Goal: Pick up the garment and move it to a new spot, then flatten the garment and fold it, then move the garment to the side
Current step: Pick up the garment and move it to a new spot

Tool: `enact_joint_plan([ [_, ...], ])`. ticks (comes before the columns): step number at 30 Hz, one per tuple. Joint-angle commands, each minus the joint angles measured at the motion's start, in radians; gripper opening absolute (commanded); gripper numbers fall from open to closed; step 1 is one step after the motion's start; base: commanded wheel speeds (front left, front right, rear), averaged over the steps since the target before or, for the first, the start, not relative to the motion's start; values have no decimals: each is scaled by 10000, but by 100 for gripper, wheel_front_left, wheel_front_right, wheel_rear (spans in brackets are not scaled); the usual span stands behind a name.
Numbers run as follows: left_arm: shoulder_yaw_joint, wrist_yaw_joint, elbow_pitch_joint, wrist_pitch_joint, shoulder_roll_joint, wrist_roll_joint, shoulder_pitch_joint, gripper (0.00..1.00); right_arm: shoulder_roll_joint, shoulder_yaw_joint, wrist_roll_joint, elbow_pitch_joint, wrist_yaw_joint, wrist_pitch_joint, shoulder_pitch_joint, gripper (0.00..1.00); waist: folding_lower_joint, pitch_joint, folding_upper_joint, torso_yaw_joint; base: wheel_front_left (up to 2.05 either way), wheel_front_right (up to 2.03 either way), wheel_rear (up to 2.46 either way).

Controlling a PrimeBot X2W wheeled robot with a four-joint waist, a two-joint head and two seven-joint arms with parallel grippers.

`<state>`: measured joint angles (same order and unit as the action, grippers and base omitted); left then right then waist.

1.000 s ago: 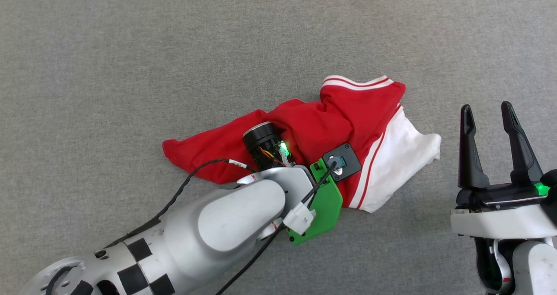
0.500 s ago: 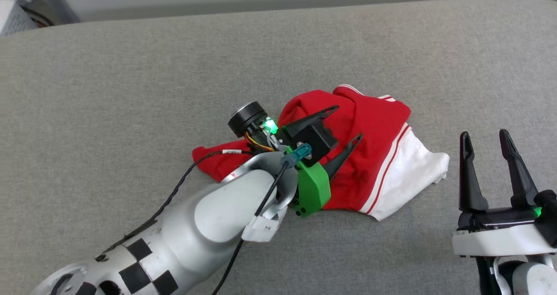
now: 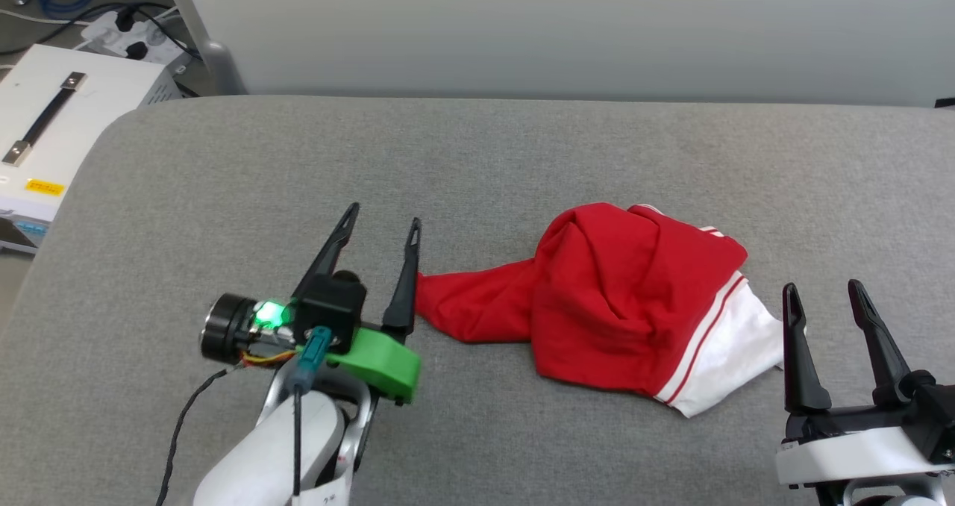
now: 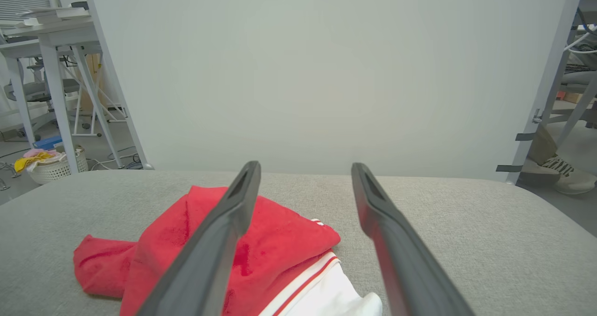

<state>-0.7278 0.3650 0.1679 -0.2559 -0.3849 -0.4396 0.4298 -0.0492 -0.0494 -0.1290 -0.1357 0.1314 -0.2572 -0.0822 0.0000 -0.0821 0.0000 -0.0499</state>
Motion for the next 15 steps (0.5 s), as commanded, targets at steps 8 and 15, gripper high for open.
enact_joint_plan([
  [8, 2273, 237, -1116, -57, 186, 968, -2475, 100, -11, -6, 214, 254, -7, -46, -370, 100, 0, 564, 0, -548, 0, 0, 0],
  [15, 3625, -483, -1459, -58, 987, 1885, -4425, 100, -11, 21, 114, 537, -7, -46, -760, 100, 0, 931, 0, -572, 0, 0, 0],
])
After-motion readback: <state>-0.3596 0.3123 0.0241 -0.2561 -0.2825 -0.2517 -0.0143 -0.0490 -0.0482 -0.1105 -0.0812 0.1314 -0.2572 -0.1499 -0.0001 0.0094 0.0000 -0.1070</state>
